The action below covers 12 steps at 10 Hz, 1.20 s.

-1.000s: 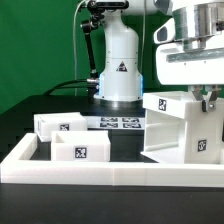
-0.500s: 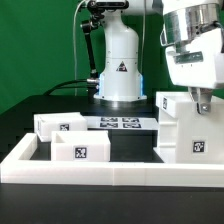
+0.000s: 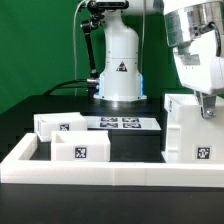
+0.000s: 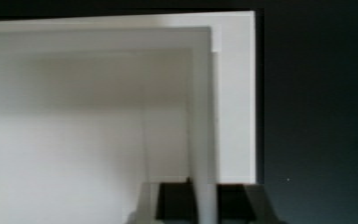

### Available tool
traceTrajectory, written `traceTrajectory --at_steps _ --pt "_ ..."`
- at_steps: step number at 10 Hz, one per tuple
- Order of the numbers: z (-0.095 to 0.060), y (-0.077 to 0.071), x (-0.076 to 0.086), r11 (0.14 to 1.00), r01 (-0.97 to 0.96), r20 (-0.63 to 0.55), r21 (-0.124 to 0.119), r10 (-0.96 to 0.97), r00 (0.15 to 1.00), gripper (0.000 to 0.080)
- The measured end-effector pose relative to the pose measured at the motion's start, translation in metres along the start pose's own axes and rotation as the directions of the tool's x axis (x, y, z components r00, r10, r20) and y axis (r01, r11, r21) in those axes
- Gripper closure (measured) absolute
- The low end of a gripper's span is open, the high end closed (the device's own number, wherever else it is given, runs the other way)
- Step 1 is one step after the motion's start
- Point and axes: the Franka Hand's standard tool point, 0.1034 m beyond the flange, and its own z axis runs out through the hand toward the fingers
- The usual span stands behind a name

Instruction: Assemble drawer

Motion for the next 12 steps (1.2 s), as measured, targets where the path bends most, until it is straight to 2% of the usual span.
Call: traceTrajectory --at_steps 1,2,3,5,6,7,8,9,10,11,12 --pt "0.001 -0.007 -0.001 1.0 0.001 0.002 0.008 -0.001 1.0 0.0758" --pt "0.001 -0.01 -0.001 1.0 0.0 0.003 0.006 0.0 1.0 0.0758" --pt "0.001 -0.011 -0.001 1.0 0.004 0.005 -0.005 -0.003 1.0 0.0758" --pt "0.002 -0.009 -0.002 1.0 0.018 0.005 -0.007 -0.018 1.0 0.0758" --pt "0.002 -0.009 -0.002 1.0 0.022 0.005 -0.007 -0.022 1.0 0.0533" --pt "0.002 -0.009 -0.002 1.0 0.028 0.005 -0.007 -0.028 1.0 0.0533" --pt "0.001 -0.009 -0.002 0.998 0.058 0.006 -0.008 -0.058 0.998 0.0351" --pt "-0.005 -0.006 -0.001 0.99 0.141 0.014 -0.02 -0.141 0.99 0.0351" --pt "-0.015 -0.004 -0.001 0.978 0.206 0.022 -0.025 -0.206 0.978 0.0198" --pt "-0.025 -0.003 0.0 0.962 0.271 0.032 -0.019 -0.271 0.962 0.016" --pt "-0.033 -0.004 0.004 0.932 0.363 0.042 -0.009 -0.362 0.931 0.016"
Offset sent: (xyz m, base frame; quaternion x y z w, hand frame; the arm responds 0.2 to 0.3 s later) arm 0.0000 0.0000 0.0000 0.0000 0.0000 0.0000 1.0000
